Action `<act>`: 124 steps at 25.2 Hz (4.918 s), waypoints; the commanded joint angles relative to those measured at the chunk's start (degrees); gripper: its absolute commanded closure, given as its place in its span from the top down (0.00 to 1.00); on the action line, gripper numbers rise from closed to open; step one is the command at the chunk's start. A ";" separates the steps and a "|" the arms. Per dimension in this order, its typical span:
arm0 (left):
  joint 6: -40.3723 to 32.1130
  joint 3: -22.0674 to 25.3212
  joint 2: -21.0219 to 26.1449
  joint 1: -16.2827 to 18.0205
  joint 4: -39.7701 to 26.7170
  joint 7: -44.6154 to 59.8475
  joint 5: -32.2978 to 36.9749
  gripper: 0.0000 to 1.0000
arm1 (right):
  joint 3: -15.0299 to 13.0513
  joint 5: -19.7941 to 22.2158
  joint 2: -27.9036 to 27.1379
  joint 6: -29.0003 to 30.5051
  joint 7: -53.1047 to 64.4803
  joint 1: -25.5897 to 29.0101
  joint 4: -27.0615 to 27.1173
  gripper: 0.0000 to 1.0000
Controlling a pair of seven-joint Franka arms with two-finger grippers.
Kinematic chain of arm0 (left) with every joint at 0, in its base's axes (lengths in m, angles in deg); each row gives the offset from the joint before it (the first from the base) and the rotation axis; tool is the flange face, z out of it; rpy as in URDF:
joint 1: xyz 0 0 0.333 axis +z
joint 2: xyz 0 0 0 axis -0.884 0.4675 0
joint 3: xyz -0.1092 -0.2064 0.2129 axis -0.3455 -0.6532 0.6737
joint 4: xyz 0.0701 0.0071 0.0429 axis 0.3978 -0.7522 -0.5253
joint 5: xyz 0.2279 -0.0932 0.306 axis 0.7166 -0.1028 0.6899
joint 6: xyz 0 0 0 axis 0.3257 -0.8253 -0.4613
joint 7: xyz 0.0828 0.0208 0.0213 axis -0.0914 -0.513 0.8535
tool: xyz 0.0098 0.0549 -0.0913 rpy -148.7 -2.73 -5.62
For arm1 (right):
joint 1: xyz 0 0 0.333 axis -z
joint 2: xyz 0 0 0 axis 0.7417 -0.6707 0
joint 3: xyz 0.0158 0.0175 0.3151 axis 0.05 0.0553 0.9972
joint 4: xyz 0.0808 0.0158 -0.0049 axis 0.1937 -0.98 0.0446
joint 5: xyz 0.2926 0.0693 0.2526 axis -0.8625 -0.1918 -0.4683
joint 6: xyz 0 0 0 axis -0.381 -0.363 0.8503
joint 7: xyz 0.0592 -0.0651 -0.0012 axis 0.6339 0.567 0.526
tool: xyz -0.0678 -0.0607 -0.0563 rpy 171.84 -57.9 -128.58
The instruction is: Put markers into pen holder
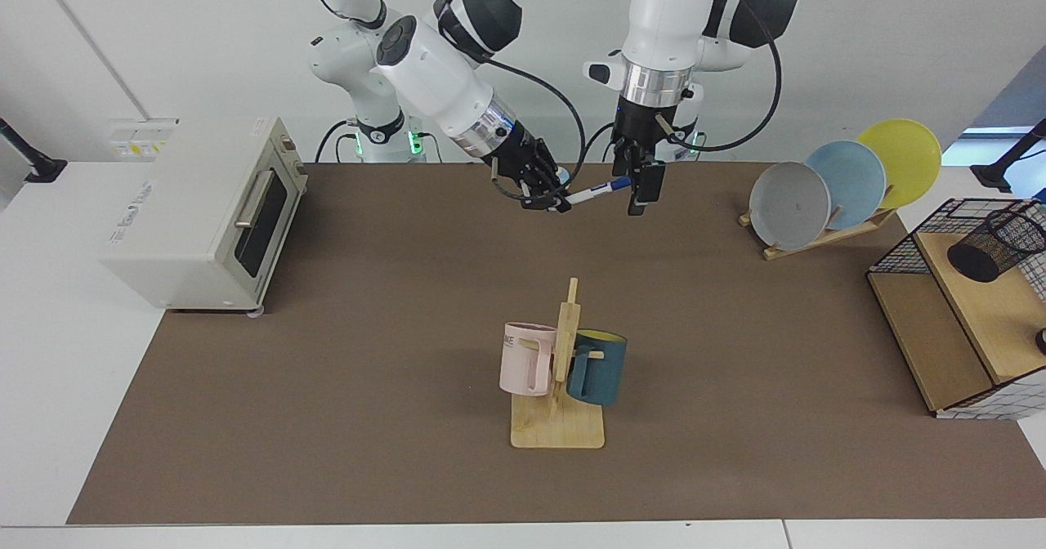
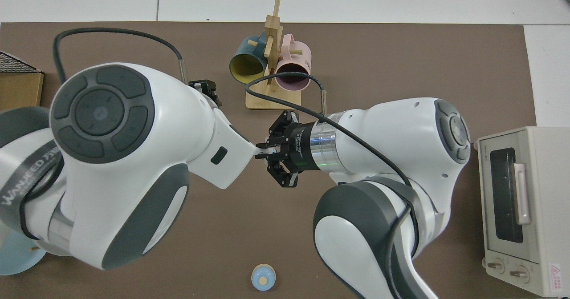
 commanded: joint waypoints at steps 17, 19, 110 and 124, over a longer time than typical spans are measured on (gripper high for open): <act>-8.64 -1.15 0.07 -0.56 0.20 7.58 -2.62 0.64 | -0.11 2.06 1.11 0.59 2.54 -0.41 -1.40 0.00; -8.64 -1.15 0.07 -0.56 0.38 7.58 -2.62 0.26 | -0.20 2.06 1.02 0.59 2.54 -0.41 -1.40 0.00; 11.31 45.43 12.54 8.23 9.08 -44.71 36.23 0.00 | 1.73 41.53 11.22 -30.52 107.13 30.62 4.76 1.00; 11.31 45.35 13.16 8.23 7.32 -41.46 35.53 1.00 | 1.73 41.53 11.22 -30.52 107.22 30.79 4.76 1.00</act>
